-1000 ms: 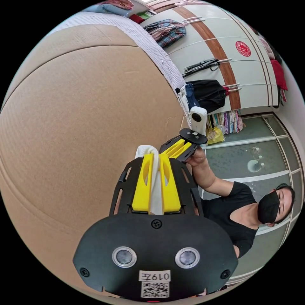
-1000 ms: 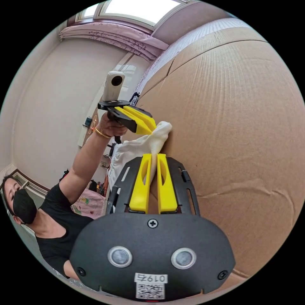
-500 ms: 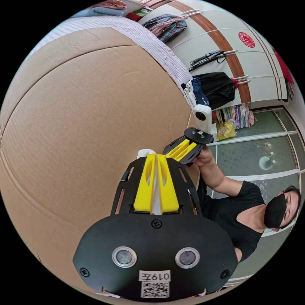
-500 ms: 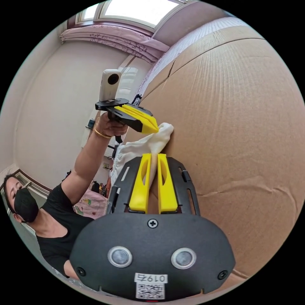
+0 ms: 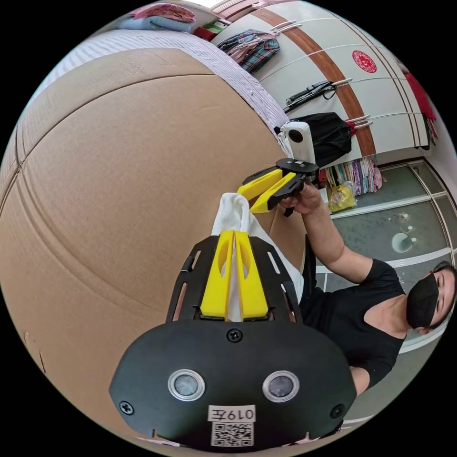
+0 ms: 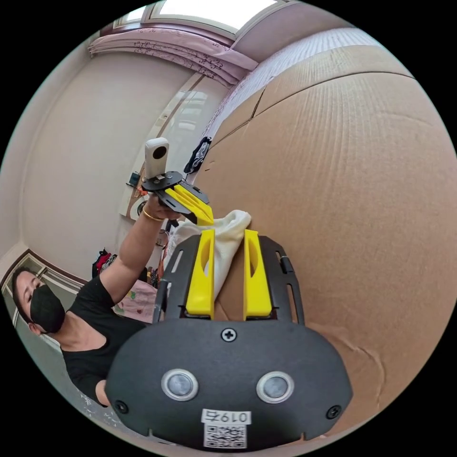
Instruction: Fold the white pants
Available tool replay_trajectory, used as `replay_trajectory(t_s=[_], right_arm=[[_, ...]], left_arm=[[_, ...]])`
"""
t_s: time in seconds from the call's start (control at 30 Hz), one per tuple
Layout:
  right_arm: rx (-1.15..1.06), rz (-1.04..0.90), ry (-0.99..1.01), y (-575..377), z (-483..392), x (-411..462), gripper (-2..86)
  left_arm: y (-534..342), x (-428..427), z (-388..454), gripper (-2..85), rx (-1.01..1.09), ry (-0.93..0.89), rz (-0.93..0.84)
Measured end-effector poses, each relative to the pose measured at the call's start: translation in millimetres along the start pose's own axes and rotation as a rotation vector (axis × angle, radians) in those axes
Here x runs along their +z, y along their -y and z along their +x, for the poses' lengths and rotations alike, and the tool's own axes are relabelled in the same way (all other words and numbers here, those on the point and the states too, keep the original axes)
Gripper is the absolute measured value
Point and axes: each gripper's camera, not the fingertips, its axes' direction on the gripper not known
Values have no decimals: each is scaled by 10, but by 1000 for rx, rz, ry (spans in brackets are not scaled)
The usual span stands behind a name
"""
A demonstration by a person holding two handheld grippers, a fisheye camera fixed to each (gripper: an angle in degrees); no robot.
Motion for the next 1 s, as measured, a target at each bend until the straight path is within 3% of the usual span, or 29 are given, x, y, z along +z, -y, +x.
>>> replay_trajectory(t_s=[0.33, 0.67, 1.0], right_arm=[[-3, 19, 60, -65, 898, -45, 72], [-16, 75, -280, -404, 1544, 70, 40], [23, 76, -303, -710, 2811, 197, 48]], left_arm=[[-241, -18, 368, 9, 24, 103, -72], [-667, -157, 915, 7, 22, 174, -79], [-1289, -354, 1638, 9, 35, 223, -86]])
